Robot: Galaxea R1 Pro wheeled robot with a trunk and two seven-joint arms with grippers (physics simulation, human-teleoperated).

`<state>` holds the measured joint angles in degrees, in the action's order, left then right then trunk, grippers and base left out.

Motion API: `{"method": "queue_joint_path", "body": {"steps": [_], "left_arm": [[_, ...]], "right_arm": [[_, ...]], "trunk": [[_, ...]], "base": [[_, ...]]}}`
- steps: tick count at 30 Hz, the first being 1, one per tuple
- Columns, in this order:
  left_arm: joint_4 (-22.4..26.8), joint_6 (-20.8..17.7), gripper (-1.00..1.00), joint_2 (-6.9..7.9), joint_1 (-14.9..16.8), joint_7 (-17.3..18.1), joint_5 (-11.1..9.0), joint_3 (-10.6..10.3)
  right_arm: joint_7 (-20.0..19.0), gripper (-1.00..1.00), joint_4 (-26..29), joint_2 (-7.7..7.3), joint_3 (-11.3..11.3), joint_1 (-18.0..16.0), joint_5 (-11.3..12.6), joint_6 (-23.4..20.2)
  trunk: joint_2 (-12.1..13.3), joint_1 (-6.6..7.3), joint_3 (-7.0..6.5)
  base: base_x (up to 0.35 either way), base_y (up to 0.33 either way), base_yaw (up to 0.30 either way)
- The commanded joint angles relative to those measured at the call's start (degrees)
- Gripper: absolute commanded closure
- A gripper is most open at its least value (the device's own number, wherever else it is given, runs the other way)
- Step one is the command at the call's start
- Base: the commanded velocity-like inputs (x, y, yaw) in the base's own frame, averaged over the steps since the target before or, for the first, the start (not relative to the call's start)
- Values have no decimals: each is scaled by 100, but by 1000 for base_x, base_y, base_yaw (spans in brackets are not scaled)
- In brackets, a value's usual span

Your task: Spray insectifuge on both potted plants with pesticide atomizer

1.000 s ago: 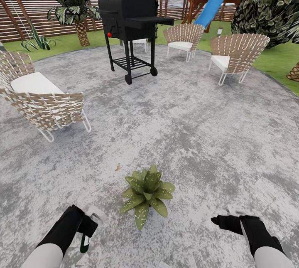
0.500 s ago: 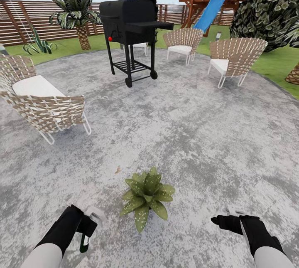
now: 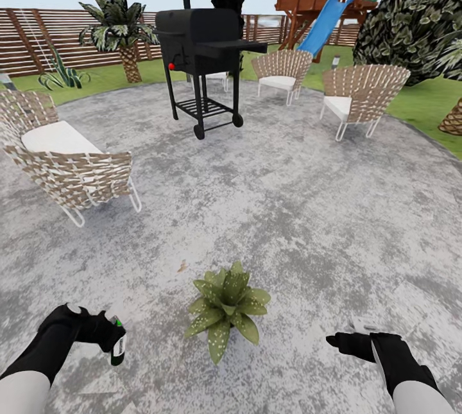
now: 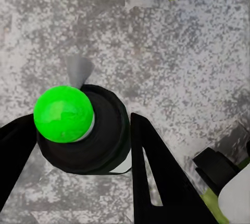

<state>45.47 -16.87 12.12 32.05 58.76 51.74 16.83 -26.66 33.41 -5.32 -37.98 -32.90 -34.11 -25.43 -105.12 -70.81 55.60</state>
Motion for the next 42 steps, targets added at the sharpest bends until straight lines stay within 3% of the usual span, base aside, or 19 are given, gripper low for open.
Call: {"method": "queue_joint_path", "body": {"steps": [1, 3, 6, 8, 9, 10, 11, 13, 16, 18, 21, 23, 25, 26, 29, 32, 36, 38, 42], "left_arm": [[24, 75, 100, 32, 3, 62, 12, 13], [97, 163, 100, 64, 3, 80, 12, 13], [243, 220, 100, 89, 3, 169, 12, 13], [287, 246, 100, 91, 3, 355, 12, 13], [321, 254, 100, 90, 3, 437, 12, 9], [418, 260, 100, 81, 3, 501, 14, -7], [466, 261, 100, 68, 3, 525, 17, -22], [501, 264, 100, 4, 3, 543, 19, -47], [520, 506, 100, -173, 3, 574, 24, -143], [518, 731, 100, -222, 3, 837, 27, -338], [521, 939, 100, -239, 3, 1256, 29, -589], [523, 1072, 100, -250, 3, 1479, 29, -791], [524, 1143, 100, -285, 8, 1661, 35, -1098], [520, 1160, 100, -296, 13, 1714, 41, -1305], [521, 1169, 100, -309, 25, 1759, 46, -1545], [524, 1172, 100, -369, 29, 1780, 55, -1605], [525, 1176, 100, -632, 35, 1853, 81, -1627], [525, 1177, 100, -760, 37, 1856, 147, -1654], [588, 1169, 100, -937, 38, 1865, 334, -2004]], "right_arm": [[-41, -100, 12, 3, -34, -5, -60, -9], [-49, -100, 61, -4, -34, -5, -59, -7], [-68, -100, 890, -1, -13, -5, -49, -11], [-80, -100, 1800, 3, 317, -5, -39, -38], [-84, -100, 2210, -3, 825, -5, -34, -54], [-88, -100, 2557, -14, 1689, -5, -13, -72], [-91, -100, 2677, -18, 2148, -5, -2, -84], [-178, -100, 2762, -9, 2540, -5, 6, -156], [-1372, -100, 2794, -5, 2833, -5, 5, -519], [-2331, -100, 2800, -3, 2909, -38, 2, -831], [-2787, -100, 2814, 45, 3005, -69, 2, -968], [-2960, -100, 2821, 216, 3243, -78, 1, -997], [-3169, -100, 2826, 436, 3676, -82, -3, -1010], [-3230, 100, 2828, 563, 3847, -84, -1, -1016], [-3282, 100, 2829, 762, 4002, -84, 1, -1023], [-3322, 100, 2829, 816, 4142, -85, 1, -1025], [-4001, 100, 3032, 838, 4862, -85, 3, -1025], [-4066, 100, 3204, 858, 4928, -85, 2, -1025], [-4107, 100, 3350, 913, 4981, -85, 2, -1025]], "trunk": [[-2, 0, 3], [-2, 0, 1], [-2, 0, 1], [-2, 0, 0], [-2, 0, 0], [-2, 0, 0], [-2, 0, 0], [-2, 0, 0], [-2, 0, 0], [-2, 0, 0], [-2, 0, 0], [-2, 0, 0], [-2, 0, 0], [-2, 0, 0], [-2, 0, 0], [-2, 0, 0], [-2, 0, 0], [-2, 0, 0], [-2, 0, 0]], "base": [[0, 0, 0], [0, 0, 0], [0, 0, 0], [0, 0, 0], [0, 0, 0], [0, 0, 0], [0, 0, 0], [0, 0, 0], [0, 0, 0], [0, 0, 0], [0, 0, 0], [0, 0, 0], [0, 0, 0], [0, 0, 0], [0, 0, 0], [0, 0, 0], [0, 0, 0], [0, 0, 0], [0, 0, 0]]}}
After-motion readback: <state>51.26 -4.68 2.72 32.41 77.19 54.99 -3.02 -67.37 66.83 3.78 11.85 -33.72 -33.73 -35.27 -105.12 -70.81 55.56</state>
